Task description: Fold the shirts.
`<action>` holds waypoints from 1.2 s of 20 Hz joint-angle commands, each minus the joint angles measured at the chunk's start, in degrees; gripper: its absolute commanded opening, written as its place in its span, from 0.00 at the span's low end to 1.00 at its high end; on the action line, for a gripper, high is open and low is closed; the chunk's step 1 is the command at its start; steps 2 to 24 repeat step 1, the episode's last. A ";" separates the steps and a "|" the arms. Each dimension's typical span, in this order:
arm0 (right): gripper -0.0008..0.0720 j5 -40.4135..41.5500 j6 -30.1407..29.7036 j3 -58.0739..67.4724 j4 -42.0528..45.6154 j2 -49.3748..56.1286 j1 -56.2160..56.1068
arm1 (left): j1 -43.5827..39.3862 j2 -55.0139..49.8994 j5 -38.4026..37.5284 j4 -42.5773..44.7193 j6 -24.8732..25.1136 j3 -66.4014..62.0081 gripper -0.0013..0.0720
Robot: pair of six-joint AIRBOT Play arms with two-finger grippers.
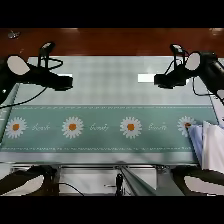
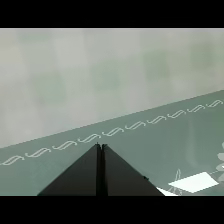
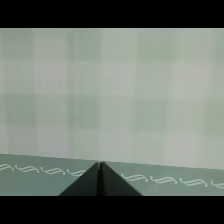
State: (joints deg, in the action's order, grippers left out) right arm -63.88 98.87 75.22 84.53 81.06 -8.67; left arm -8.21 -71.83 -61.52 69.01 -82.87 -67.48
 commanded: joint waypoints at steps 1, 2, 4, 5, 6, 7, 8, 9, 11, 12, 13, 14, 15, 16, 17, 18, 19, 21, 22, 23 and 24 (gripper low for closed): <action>0.04 0.07 0.04 0.00 0.00 0.02 -0.02 | -0.02 -0.04 0.02 0.04 0.11 0.02 0.05; 0.04 0.07 0.04 0.00 0.00 0.02 -0.02 | -0.02 -0.04 0.02 0.04 0.11 0.02 0.05; 0.04 0.07 0.04 0.00 0.00 0.02 -0.02 | -0.02 -0.04 0.02 0.04 0.11 0.02 0.05; 0.04 0.07 0.04 0.00 0.00 0.02 -0.02 | -0.02 -0.04 0.02 0.04 0.11 0.02 0.05; 0.04 0.07 0.04 0.00 0.00 0.02 -0.02 | -0.02 -0.04 0.02 0.04 0.11 0.02 0.05; 0.04 0.07 0.04 0.00 0.00 0.02 -0.02 | -0.02 -0.04 0.02 0.04 0.11 0.02 0.05; 0.04 0.07 0.04 0.00 0.00 0.02 -0.02 | -0.02 -0.04 0.02 0.04 0.11 0.02 0.05; 0.04 0.07 0.04 0.00 0.00 0.02 -0.02 | -0.02 -0.04 0.02 0.04 0.11 0.02 0.05; 0.04 0.07 0.04 0.00 0.00 0.02 -0.02 | -0.02 -0.04 0.02 0.04 0.11 0.02 0.05; 0.04 0.07 0.04 0.00 0.00 0.02 -0.02 | -0.02 -0.04 0.02 0.04 0.11 0.02 0.05; 0.04 0.07 0.04 0.00 0.00 0.02 -0.02 | -0.02 -0.04 0.02 0.04 0.11 0.02 0.05; 0.04 0.07 0.04 0.00 0.00 0.02 -0.02 | -0.02 -0.04 0.02 0.04 0.11 0.02 0.05; 0.04 0.07 0.04 0.00 0.00 0.02 -0.02 | -0.02 -0.04 0.02 0.04 0.11 0.02 0.05; 0.04 0.07 0.04 0.00 0.00 0.02 -0.02 | -0.02 -0.04 0.02 0.04 0.11 0.02 0.05; 0.04 0.07 0.04 0.00 0.00 0.02 -0.02 | -0.02 -0.04 0.02 0.04 0.11 0.02 0.05; 0.04 0.07 0.04 0.00 0.00 0.02 -0.02 | -0.02 -0.04 0.02 0.04 0.11 0.02 0.05; 0.04 0.07 0.04 0.00 0.00 0.02 -0.02 | -0.02 -0.04 0.02 0.04 0.11 0.02 0.05; 0.04 0.07 0.04 0.00 0.00 0.02 -0.02 | -0.02 -0.04 0.02 0.04 0.11 0.02 0.05; 0.04 0.07 0.04 0.00 0.00 0.02 -0.02 | -0.02 -0.04 0.02 0.04 0.11 0.02 0.05; 0.04 0.07 0.04 0.00 0.00 0.02 -0.02 | -0.02 -0.04 0.02 0.04 0.11 0.02 0.05; 0.04 0.07 0.04 0.00 0.00 0.02 -0.02 | -0.02 -0.04 0.02 0.04 0.11 0.02 0.05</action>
